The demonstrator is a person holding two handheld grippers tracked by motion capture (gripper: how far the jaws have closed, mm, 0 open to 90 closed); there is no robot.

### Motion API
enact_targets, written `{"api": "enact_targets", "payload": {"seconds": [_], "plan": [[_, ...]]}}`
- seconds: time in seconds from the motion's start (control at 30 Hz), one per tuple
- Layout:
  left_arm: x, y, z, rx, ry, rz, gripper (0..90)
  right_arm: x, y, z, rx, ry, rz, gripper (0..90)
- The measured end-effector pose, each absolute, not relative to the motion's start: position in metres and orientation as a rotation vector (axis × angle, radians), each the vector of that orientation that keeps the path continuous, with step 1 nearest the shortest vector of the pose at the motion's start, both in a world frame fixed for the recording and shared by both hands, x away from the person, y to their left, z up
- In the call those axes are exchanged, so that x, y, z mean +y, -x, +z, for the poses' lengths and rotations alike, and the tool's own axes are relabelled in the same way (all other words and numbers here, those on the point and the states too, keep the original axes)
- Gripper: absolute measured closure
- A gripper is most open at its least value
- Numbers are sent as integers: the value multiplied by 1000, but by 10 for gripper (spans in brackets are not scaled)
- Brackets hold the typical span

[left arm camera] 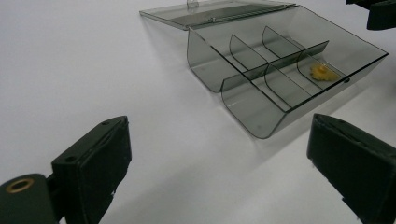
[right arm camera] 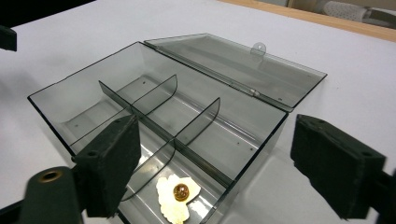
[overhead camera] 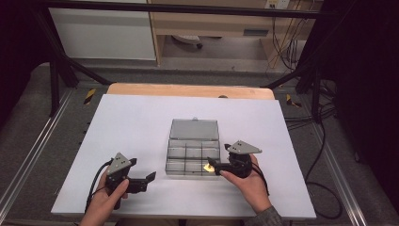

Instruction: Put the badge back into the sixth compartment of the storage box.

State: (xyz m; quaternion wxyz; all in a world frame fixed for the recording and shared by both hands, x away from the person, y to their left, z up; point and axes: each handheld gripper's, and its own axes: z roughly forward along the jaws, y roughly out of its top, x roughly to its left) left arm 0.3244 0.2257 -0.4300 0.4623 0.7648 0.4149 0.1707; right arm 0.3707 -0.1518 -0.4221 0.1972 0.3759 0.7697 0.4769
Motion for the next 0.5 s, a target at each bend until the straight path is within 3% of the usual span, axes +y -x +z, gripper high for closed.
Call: {"api": "enact_targets", "payload": {"seconds": [0.23, 0.5], "plan": [[226, -324, -429, 1014, -1874, 418, 66, -156, -373, -422, 2111, -1069, 1367, 73], [226, -324, -429, 1003, -1872, 418, 66, -172, -380, -422, 2055, -1134, 1364, 66]]}}
